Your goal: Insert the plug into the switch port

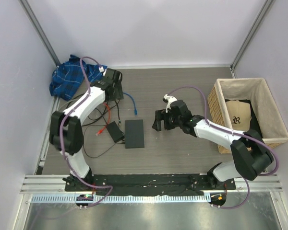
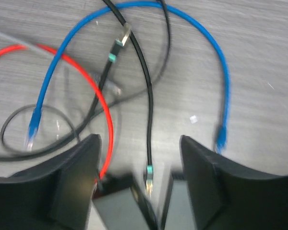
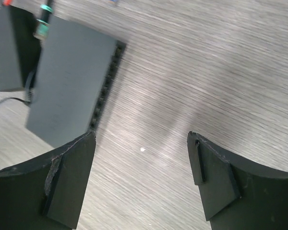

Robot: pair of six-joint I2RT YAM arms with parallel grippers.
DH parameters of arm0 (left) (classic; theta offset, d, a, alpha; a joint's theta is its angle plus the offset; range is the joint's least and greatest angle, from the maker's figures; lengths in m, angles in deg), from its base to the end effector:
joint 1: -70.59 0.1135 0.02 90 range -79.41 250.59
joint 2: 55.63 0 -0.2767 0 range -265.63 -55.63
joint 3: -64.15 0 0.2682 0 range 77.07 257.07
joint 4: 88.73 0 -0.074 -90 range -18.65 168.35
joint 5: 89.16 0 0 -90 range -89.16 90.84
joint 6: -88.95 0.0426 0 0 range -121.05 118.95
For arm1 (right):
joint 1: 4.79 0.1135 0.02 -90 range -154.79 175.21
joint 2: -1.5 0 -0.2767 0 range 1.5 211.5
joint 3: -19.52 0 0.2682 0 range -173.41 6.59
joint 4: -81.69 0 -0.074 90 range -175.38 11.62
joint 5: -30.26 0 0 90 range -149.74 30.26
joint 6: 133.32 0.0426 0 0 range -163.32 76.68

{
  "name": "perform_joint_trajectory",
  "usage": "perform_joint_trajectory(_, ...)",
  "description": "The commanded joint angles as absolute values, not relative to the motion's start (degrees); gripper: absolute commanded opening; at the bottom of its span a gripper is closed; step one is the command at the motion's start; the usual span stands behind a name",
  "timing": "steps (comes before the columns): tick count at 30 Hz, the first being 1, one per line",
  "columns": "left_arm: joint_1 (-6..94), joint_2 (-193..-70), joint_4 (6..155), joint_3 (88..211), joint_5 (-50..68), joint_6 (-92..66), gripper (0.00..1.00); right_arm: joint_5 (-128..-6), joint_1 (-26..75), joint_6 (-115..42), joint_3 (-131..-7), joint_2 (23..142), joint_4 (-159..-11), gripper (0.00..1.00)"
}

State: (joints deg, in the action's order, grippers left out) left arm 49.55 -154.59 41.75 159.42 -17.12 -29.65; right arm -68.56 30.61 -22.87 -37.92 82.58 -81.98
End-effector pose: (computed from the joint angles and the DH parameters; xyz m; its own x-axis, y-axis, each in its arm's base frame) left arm 0.3774 -0.1311 0.2778 -0.7372 -0.2043 -0.6440 -0.2093 0.9754 -0.0699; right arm 0.2503 0.1859 0.2047 -0.7241 -0.0910 -0.6837 -0.4432 0.8210 0.3601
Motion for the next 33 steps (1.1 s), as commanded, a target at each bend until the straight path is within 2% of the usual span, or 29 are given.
perform_joint_trajectory(1, 53.9, -163.2, 40.6, 166.5, -16.1, -30.1, 0.67, -68.8, 29.9, -25.8, -40.3, 84.9, -80.7, 0.86)
perform_joint_trajectory(3, 55.3, -167.8, 40.1, 170.5, -14.7, -28.5, 0.63, -69.6, 29.6, -25.8, -40.1, 85.5, -81.4, 0.85)
perform_joint_trajectory(5, 57.1, -170.7, 39.9, 173.8, -13.8, -26.3, 0.54, -70.1, 29.2, -25.7, -39.7, 86.0, -82.4, 0.85)
perform_joint_trajectory(9, 58.8, -176.6, 37.8, 178.9, -10.9, -22.4, 0.47, -71.2, 28.7, -25.5, -39.4, 87.2, -83.1, 0.85)
perform_joint_trajectory(16, 59.8, -181.9, 34.5, 181.5, -9.4, -20.3, 0.43, -73.3, 28.0, -24.4, -39.4, 88.4, -84.7, 0.85)
perform_joint_trajectory(20, 59.7, -183.3, 34.0, 181.8, -7.9, -19.8, 0.35, -74.3, 27.7, -23.5, -39.2, 89.0, -85.0, 0.85)
perform_joint_trajectory(22, 59.7, -183.8, 33.7, 182.3, -8.0, -19.5, 0.31, -74.5, 27.8, -23.4, -39.0, 89.0, -85.0, 0.85)
perform_joint_trajectory(27, 59.9, -181.0, 30.0, 185.7, -10.6, -18.2, 0.06, -74.8, 27.6, -23.1, -38.8, 87.9, -85.1, 0.85)
perform_joint_trajectory(30, 59.9, -175.6, 27.6, 189.4, -11.4, -18.0, 0.01, -74.8, 27.5, -23.0, -39.3, 86.8, -85.0, 0.85)
perform_joint_trajectory(33, 59.3, -171.0, 27.7, 193.5, -9.8, -19.4, 0.0, -74.7, 27.4, -23.1, -40.2, 85.6, -84.2, 0.85)
